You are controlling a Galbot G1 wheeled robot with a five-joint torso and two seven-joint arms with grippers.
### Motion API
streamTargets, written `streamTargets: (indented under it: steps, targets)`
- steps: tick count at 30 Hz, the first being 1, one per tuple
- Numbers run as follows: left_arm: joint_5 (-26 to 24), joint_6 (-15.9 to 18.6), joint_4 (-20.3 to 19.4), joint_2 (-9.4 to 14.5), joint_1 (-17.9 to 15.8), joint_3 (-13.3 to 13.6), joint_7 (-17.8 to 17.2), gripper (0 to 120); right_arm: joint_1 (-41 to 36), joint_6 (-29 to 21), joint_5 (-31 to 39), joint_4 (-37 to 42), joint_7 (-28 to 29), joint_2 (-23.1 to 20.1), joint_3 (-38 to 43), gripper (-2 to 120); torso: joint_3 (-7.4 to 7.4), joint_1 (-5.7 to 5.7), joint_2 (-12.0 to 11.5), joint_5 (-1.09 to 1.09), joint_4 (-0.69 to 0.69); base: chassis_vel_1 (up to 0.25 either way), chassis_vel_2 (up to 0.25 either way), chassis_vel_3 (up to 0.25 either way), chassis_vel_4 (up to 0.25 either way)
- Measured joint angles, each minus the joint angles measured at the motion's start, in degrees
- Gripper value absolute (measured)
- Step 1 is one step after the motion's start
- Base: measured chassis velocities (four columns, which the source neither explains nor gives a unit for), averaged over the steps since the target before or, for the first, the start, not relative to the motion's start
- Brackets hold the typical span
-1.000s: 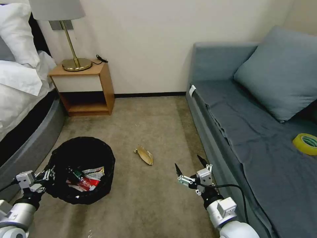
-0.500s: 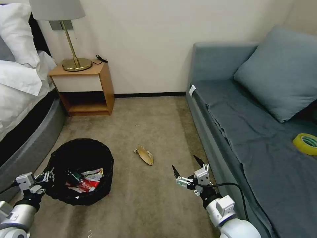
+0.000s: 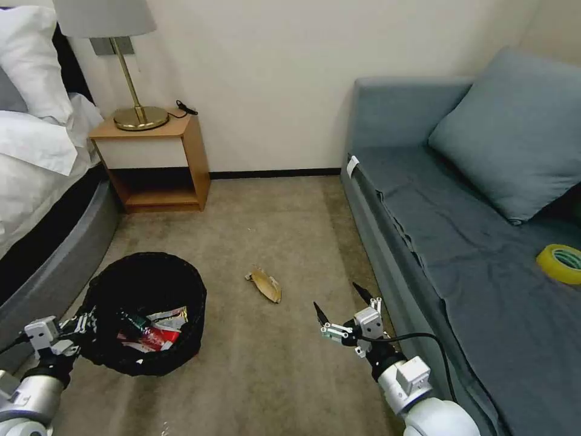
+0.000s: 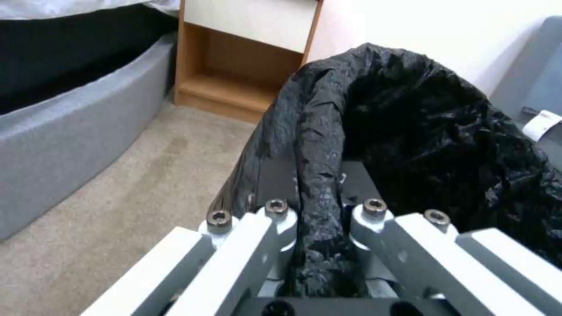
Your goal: Pick up the trash bin, then pick up the garbage on the floor and place it into the trash bin.
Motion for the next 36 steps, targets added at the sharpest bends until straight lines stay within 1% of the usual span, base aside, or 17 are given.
streamTargets:
  steps: [8,20,28,36]
  targets:
    - [-0.3,0.0,-0.1,0.1,0.0,-0.1,0.0,6,-0.1,0.5,0.2,0.0,-0.3,-0.4,-0.1,100,0.00,0.00,0.0,0.00,0.00,0.000,0.000,0.000,0.000]
    - [-0.9,0.2,0.6,1.4,-0.6,-0.6,-0.3,6,-0.4,0.7,0.0,-0.3,-0.8,-0.4,-0.3,100,0.00,0.00,0.0,0.00,0.00,0.000,0.000,0.000,0.000]
    - [-1.0,0.2,0.9,1.5,-0.7,-0.8,-0.3,6,-0.2,0.8,-0.2,-0.6,-1.0,-0.4,-0.7,100,0.00,0.00,0.0,0.00,0.00,-0.084,0.078,0.087,-0.074]
    - [-1.0,0.2,1.1,1.2,-0.5,-0.9,-0.3,6,-0.3,1.6,-0.6,-0.8,-1.3,-0.3,-1.3,100,0.00,0.00,0.0,-0.01,0.00,-0.118,0.108,0.116,-0.114]
